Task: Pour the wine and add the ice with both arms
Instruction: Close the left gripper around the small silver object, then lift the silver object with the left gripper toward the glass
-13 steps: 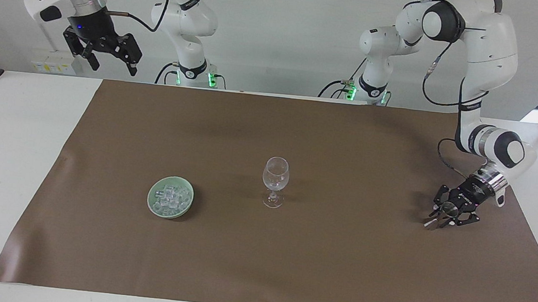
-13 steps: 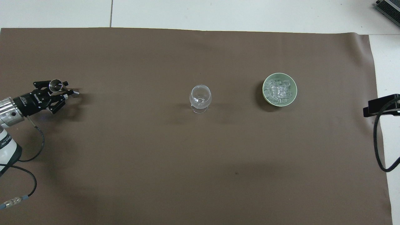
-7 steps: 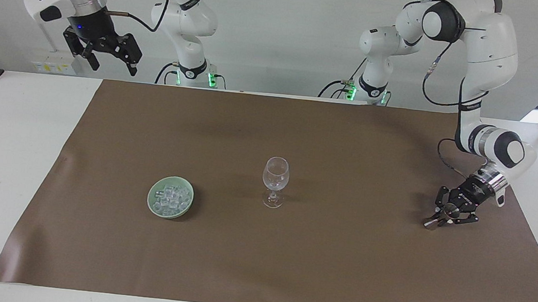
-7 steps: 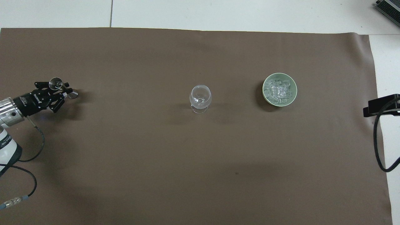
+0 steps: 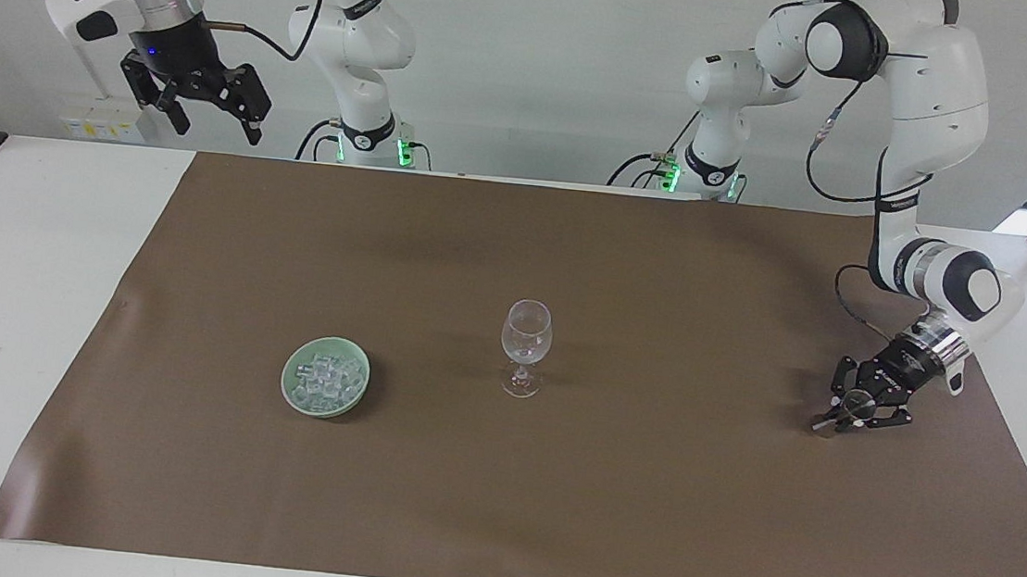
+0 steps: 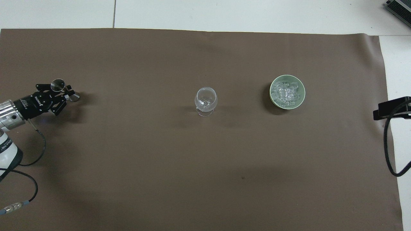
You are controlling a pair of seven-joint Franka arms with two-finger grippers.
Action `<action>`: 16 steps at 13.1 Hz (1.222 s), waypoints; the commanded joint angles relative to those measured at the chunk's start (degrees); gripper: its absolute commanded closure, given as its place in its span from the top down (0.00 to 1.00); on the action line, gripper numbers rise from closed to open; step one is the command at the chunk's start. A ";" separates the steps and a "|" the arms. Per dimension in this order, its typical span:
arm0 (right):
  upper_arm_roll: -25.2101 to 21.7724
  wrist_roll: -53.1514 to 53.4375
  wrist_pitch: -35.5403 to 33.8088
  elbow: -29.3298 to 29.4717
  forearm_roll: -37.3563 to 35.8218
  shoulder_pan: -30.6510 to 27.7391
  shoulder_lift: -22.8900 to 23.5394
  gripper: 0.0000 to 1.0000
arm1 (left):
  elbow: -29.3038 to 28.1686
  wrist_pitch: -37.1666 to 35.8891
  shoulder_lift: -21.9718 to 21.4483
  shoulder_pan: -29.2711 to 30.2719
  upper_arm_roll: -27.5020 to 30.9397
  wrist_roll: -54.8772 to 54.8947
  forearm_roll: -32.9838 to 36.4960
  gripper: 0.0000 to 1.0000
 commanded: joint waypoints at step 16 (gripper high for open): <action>-0.04 -0.94 -1.10 0.63 1.08 -0.26 -0.02 1.00 | -0.45 0.30 -9.13 -1.94 -4.58 -2.49 2.40 0.00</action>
